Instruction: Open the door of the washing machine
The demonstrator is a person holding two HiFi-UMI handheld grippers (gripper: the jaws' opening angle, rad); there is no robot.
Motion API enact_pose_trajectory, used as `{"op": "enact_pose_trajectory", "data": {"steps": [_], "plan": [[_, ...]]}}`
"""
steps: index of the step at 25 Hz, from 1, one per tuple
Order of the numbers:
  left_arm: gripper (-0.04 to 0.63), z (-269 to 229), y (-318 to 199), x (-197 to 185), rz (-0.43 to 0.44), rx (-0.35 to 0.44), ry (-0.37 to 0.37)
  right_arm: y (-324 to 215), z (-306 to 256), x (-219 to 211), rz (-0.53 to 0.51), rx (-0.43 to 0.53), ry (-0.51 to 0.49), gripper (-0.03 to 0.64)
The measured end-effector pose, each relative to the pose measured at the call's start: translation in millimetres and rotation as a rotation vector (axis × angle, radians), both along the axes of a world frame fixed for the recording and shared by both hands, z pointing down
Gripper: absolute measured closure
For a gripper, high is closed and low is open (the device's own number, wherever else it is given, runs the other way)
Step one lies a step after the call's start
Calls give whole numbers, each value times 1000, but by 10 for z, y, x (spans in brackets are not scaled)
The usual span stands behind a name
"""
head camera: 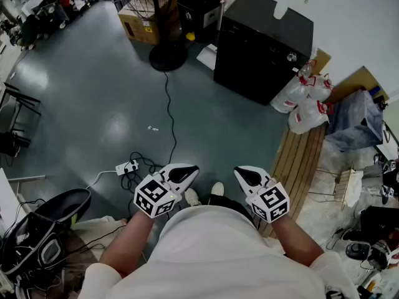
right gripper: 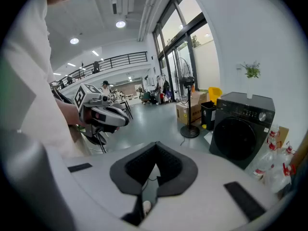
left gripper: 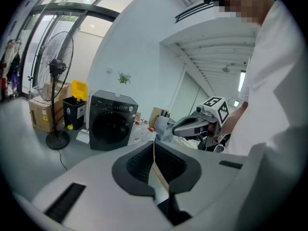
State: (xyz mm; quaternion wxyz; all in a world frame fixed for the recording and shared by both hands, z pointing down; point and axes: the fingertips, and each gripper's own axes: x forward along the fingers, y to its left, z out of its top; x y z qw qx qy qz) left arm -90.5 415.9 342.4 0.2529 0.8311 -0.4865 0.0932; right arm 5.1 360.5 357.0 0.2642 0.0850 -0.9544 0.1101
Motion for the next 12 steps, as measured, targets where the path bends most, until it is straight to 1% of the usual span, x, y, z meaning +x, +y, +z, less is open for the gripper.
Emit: {"op": "enact_pose_trajectory", "data": {"steps": [3, 5, 9, 12], "plan": [[574, -35, -176, 72, 3, 7, -17, -127, -21, 63, -17, 14, -6, 611], [574, -57, -307, 151, 9, 11, -21, -234, -30, 117, -9, 4, -15, 611], [574, -74, -535, 291, 33, 13, -32, -426, -33, 209, 5, 15, -30, 611], [574, -75, -720, 353, 28, 20, -41, -581, -5, 286, 9, 20, -44, 611]]}}
